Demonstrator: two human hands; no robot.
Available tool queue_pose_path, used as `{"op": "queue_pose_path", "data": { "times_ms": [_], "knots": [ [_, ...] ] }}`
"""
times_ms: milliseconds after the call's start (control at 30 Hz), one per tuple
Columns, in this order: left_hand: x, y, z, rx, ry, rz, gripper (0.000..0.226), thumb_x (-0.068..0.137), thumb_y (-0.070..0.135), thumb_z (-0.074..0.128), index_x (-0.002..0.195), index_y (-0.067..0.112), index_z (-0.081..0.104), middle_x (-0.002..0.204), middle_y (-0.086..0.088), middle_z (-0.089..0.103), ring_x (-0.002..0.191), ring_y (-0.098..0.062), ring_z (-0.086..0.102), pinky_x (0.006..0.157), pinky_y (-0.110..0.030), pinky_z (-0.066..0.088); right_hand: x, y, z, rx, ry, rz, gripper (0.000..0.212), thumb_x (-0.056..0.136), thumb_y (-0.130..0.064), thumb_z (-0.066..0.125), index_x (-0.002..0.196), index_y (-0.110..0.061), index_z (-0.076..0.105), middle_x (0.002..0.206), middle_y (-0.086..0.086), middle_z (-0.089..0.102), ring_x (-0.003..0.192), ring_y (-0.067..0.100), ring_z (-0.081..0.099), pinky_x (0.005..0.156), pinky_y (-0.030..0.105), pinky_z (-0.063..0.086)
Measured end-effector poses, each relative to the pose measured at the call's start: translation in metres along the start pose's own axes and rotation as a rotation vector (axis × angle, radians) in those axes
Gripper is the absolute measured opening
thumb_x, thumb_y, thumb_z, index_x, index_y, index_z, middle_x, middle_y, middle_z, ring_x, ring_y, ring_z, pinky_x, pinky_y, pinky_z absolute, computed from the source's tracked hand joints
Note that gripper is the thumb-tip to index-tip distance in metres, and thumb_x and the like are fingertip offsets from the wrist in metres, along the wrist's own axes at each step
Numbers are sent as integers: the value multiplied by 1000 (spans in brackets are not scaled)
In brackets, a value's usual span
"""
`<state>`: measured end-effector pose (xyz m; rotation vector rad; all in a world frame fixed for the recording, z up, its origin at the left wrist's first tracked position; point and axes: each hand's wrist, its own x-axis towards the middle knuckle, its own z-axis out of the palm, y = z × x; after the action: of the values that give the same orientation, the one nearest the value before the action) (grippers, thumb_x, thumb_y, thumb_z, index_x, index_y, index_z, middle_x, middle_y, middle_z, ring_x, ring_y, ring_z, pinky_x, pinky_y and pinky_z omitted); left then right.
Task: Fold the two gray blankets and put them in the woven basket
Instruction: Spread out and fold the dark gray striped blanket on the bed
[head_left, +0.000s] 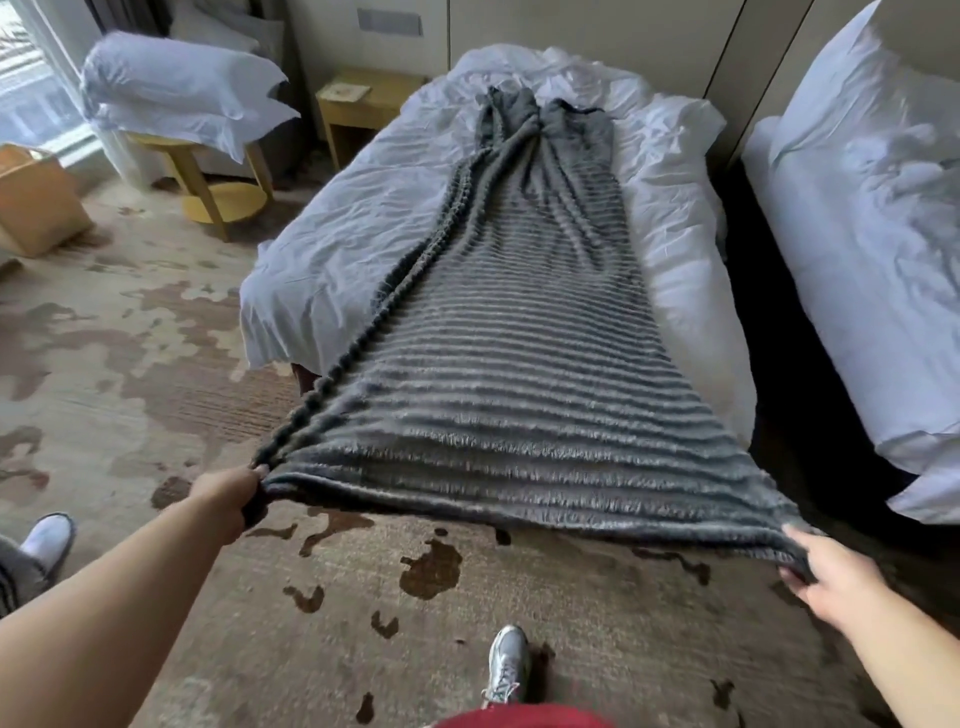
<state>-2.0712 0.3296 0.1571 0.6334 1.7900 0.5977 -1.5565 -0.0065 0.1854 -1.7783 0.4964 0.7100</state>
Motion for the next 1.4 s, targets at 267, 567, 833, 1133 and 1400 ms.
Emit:
{"op": "queue_pose_path", "data": {
  "times_ms": [267,567,833,1133,1400],
  "knots": [
    [-16,-1,11,8,-59,-72,23,96,4,51,73,5,47,42,-11,54,20,-11,46,25,-16,37,-8,14,6,48,77,-17,25,88,-5,65,72,-15,48,111,11,54,67,17,50,56,30,43],
    [-22,18,18,-231,-204,-196,24,98,8,46,76,0,50,36,-8,56,27,-11,54,28,-19,44,-8,-9,36,357,-96,79,18,97,-11,47,81,-16,51,113,7,50,77,13,49,63,23,41],
    [2,81,75,-509,-325,-235,22,98,8,44,81,-3,53,80,-9,56,38,-16,62,43,-25,54,13,-63,100,519,-234,-32,15,96,-11,50,93,-17,63,101,5,56,91,17,56,65,25,48],
    [88,214,204,-549,-285,-161,39,98,4,36,66,2,57,48,-8,60,40,-12,60,41,-16,49,126,-188,241,600,-229,-72,32,99,-11,44,131,-11,50,121,6,52,93,15,56,67,22,54],
    [238,315,358,-749,-230,-59,47,102,32,36,145,17,27,119,-12,49,113,-24,55,103,-48,42,284,-279,410,460,-258,-29,37,97,-15,41,133,-5,44,133,14,49,116,20,55,92,28,51]
  ]
}}
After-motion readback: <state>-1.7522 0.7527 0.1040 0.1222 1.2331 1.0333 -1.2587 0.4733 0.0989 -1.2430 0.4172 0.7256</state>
